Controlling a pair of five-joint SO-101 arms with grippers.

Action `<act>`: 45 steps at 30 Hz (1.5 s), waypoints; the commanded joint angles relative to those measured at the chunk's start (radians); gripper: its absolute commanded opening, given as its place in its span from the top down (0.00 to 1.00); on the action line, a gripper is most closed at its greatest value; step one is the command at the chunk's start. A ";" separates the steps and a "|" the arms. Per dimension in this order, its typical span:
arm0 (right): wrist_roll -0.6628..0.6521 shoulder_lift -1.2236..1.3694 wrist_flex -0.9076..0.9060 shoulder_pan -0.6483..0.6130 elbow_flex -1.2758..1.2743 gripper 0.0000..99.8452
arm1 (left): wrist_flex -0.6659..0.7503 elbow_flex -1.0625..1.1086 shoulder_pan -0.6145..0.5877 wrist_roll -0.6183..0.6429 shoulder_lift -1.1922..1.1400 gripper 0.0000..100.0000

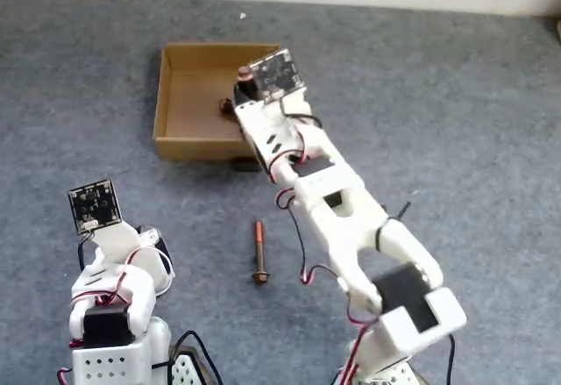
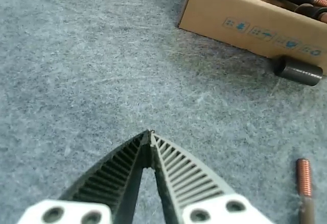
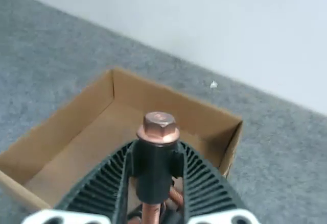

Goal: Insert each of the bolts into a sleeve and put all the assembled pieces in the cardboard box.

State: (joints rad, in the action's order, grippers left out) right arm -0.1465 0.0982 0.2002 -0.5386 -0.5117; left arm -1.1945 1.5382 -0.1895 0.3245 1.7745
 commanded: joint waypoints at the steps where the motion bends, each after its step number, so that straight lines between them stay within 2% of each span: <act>1: 0.011 0.015 0.059 -0.008 0.082 0.95 | -0.002 -0.002 -0.008 -0.006 0.007 0.99; 4: 0.012 0.022 0.054 -0.008 0.079 0.89 | -0.002 -0.002 -0.008 -0.006 0.007 0.99; 7: 0.008 0.018 0.047 -0.008 0.079 0.88 | -0.002 -0.002 -0.008 -0.006 0.007 0.99; 11: 0.008 -0.041 -0.082 -0.008 0.082 0.88 | -0.002 -0.002 -0.008 -0.006 0.007 0.99; 14: 0.008 -0.142 -0.245 -0.010 0.079 0.88 | 0.000 -0.002 -0.008 -0.006 0.007 0.99; 22: 0.006 -0.386 -0.835 -0.062 0.087 0.88 | 0.002 -0.002 -0.008 -0.006 0.007 0.99; 27: -0.025 -0.398 -1.007 -0.153 0.087 0.88 | 0.021 0.021 -0.004 -0.006 0.007 0.99; 31: -0.166 -0.328 -1.053 -0.222 0.093 0.88 | 0.046 0.035 -0.007 -0.006 0.007 0.99; 35: -0.178 -0.179 -1.092 -0.202 0.202 0.86 | 0.046 0.035 -0.007 -0.006 0.007 0.99; 40: -0.222 0.041 -1.210 -0.170 0.440 0.74 | 0.046 0.035 -0.007 -0.006 0.007 0.99; 45: -0.267 0.217 -1.251 -0.142 0.634 0.73 | 0.044 0.035 -0.007 -0.006 0.007 0.99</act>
State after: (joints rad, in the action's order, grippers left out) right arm -0.3936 0.2716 -1.0303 -0.7165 -0.0176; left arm -1.1730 1.5750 -0.1895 0.3245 1.7745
